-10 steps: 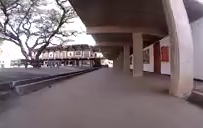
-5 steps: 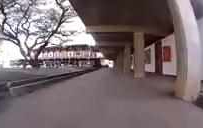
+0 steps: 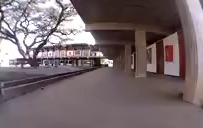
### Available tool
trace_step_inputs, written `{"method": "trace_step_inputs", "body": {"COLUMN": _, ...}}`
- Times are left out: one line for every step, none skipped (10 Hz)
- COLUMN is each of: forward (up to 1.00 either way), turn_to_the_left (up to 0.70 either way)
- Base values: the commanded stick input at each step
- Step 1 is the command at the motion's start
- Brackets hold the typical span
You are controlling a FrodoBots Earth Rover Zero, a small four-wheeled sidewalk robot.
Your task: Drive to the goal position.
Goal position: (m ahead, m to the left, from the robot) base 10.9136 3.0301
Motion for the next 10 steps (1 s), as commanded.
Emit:
{"method": "trace_step_inputs", "body": {"forward": 0.5, "turn_to_the_left": 0.0}}
{"method": "trace_step_inputs", "body": {"forward": 0.5, "turn_to_the_left": 0.0}}
{"method": "trace_step_inputs", "body": {"forward": 0.5, "turn_to_the_left": 0.0}}
{"method": "trace_step_inputs", "body": {"forward": 0.5, "turn_to_the_left": 0.0}}
{"method": "trace_step_inputs", "body": {"forward": 0.5, "turn_to_the_left": 0.0}}
{"method": "trace_step_inputs", "body": {"forward": 0.5, "turn_to_the_left": 0.0}}
{"method": "trace_step_inputs", "body": {"forward": 0.5, "turn_to_the_left": 0.0}}
{"method": "trace_step_inputs", "body": {"forward": 0.5, "turn_to_the_left": 0.0}}
{"method": "trace_step_inputs", "body": {"forward": 0.5, "turn_to_the_left": 0.0}}
{"method": "trace_step_inputs", "body": {"forward": 0.5, "turn_to_the_left": 0.0}}
